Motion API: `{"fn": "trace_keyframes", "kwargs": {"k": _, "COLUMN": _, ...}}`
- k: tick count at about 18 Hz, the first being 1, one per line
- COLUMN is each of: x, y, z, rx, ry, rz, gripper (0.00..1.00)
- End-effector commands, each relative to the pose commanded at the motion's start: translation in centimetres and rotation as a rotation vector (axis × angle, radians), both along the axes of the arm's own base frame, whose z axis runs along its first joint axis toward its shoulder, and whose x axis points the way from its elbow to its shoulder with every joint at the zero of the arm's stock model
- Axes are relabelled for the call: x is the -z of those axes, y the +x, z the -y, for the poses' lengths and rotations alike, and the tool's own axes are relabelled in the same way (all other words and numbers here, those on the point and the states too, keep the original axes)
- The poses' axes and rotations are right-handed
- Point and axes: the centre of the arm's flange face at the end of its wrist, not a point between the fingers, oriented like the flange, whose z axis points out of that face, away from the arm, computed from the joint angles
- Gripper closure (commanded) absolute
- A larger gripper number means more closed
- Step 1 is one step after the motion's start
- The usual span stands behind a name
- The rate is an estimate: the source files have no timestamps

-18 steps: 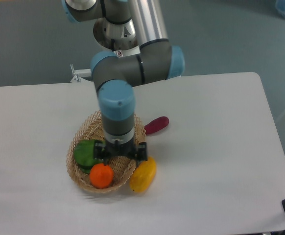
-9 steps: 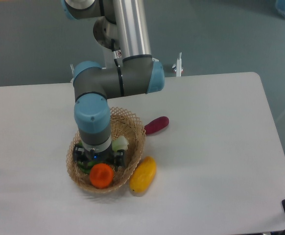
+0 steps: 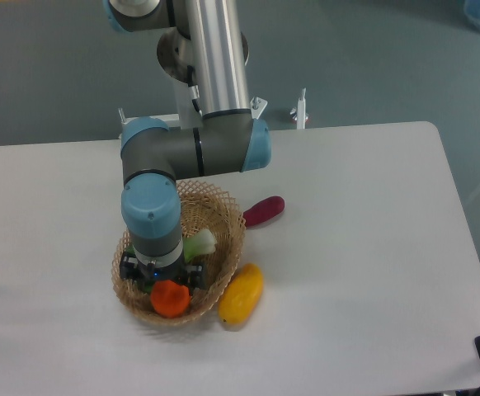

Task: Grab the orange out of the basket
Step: 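Close the gripper fingers around the orange inside the basket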

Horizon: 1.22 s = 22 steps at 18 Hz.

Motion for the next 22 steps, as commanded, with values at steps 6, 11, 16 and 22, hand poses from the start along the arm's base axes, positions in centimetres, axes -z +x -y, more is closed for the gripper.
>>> {"fn": "trace_keyframes", "kwargs": {"k": 6, "x": 0.9, "y": -0.1, "z": -0.1, "rx": 0.003, "ry": 0.005, "rz": -0.003, "gripper": 0.00}}
{"fn": "trace_keyframes", "kwargs": {"k": 11, "x": 1.5, "y": -0.2, "z": -0.2, "rx": -0.003, "ry": 0.003, "rz": -0.003, "gripper": 0.00}}
{"fn": "trace_keyframes", "kwargs": {"k": 16, "x": 1.6, "y": -0.3, "z": -0.2, "rx": -0.007, "ry": -0.005, "rz": -0.016, "gripper": 0.08}}
{"fn": "trace_keyframes", "kwargs": {"k": 22, "x": 1.5, "y": -0.1, "z": -0.3, "rx": -0.003, "ry": -0.005, "rz": -0.022, "gripper": 0.15}}
